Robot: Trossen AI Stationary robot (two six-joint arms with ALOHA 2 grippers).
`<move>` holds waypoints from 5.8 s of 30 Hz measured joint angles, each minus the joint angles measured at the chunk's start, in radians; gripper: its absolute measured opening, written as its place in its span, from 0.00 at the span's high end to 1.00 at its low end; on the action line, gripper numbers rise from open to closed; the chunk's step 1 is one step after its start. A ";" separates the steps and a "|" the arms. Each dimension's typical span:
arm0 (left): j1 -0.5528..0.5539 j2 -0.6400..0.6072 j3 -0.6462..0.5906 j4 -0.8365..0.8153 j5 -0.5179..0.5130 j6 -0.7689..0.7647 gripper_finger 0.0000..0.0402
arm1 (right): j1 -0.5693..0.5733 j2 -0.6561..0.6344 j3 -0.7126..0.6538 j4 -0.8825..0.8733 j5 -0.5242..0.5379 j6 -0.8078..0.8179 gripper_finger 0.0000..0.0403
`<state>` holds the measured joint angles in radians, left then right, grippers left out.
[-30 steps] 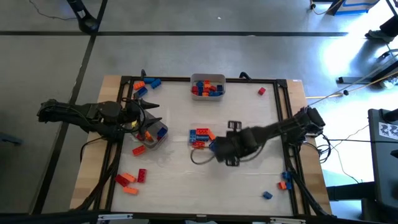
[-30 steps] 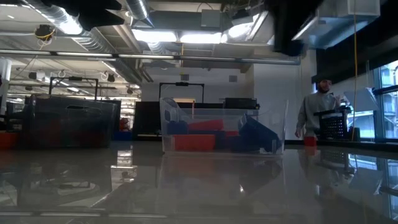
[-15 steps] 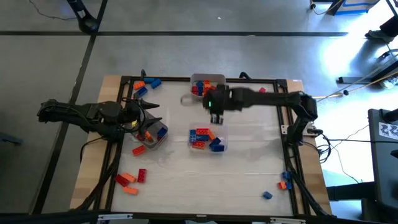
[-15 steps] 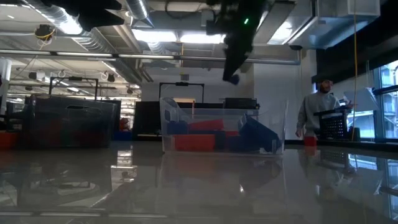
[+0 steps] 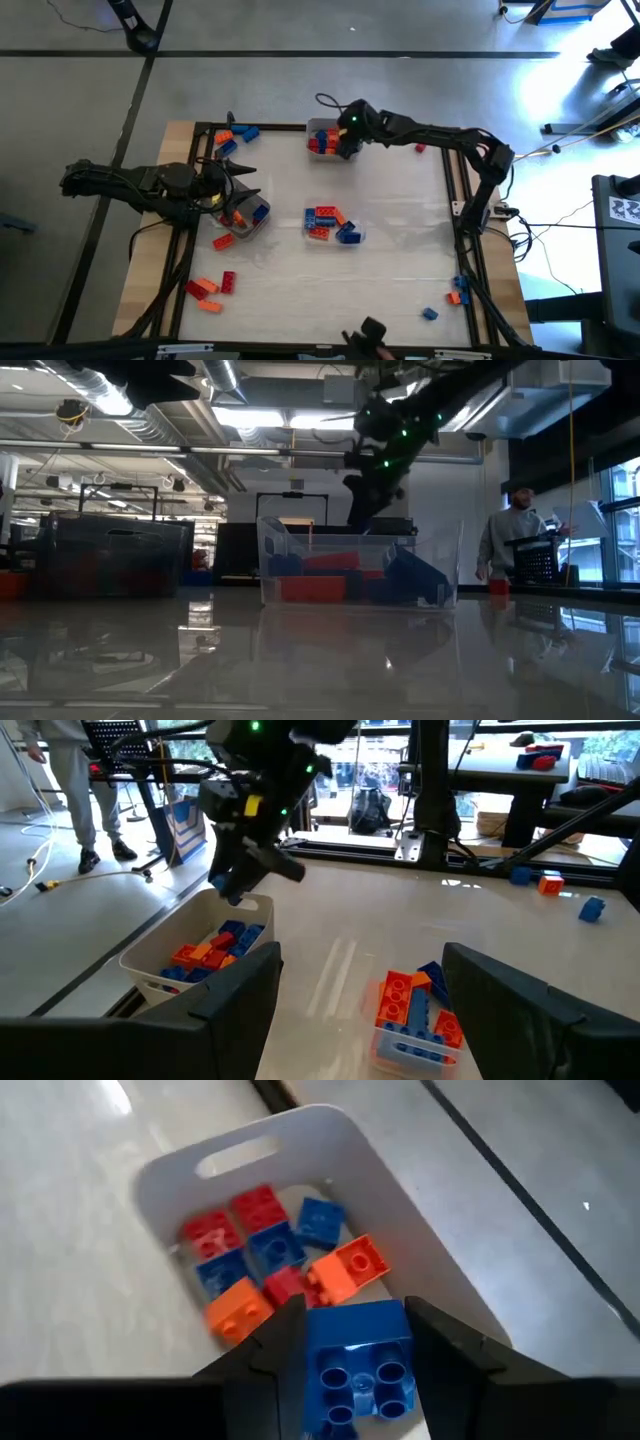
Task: Sort blocks by size
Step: Put the small blue game piece into the gray bin
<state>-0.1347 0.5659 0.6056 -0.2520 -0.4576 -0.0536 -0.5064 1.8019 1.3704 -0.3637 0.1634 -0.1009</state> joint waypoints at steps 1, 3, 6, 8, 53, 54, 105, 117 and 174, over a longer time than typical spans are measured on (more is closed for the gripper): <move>0.000 0.001 0.000 0.000 0.000 0.000 0.34 | -0.010 0.000 -0.021 0.036 -0.004 0.016 0.65; 0.000 0.001 0.000 0.000 0.000 -0.001 0.34 | -0.027 0.000 -0.057 0.107 -0.008 0.022 0.65; 0.000 0.005 -0.004 0.008 0.000 -0.005 0.34 | -0.040 0.000 -0.100 0.181 -0.014 0.041 0.65; 0.000 0.005 -0.013 0.010 0.000 -0.010 0.34 | -0.041 0.000 -0.114 0.203 -0.017 0.044 0.64; -0.003 0.392 -0.026 0.347 0.002 -0.070 0.34 | 0.933 -0.513 -0.132 -0.832 -0.003 0.901 0.31; -0.003 0.392 -0.026 0.347 0.002 -0.070 0.34 | 0.960 -0.511 -0.141 -0.827 0.001 0.942 0.31; -0.002 0.392 -0.026 0.347 0.002 -0.046 0.34 | 1.517 -0.216 -0.570 -0.115 -0.324 2.000 0.31; -0.002 0.392 -0.026 0.347 0.002 -0.043 0.34 | 1.513 -0.205 -0.569 -0.141 -0.401 1.940 0.76; 0.022 0.248 -0.109 0.301 0.000 -0.095 0.34 | 0.049 -0.279 -0.570 0.630 -0.130 0.175 0.75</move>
<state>-0.1129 0.8143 0.4969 0.0489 -0.4572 -0.1490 -0.4571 1.5226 0.8005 0.2667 0.0333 0.0739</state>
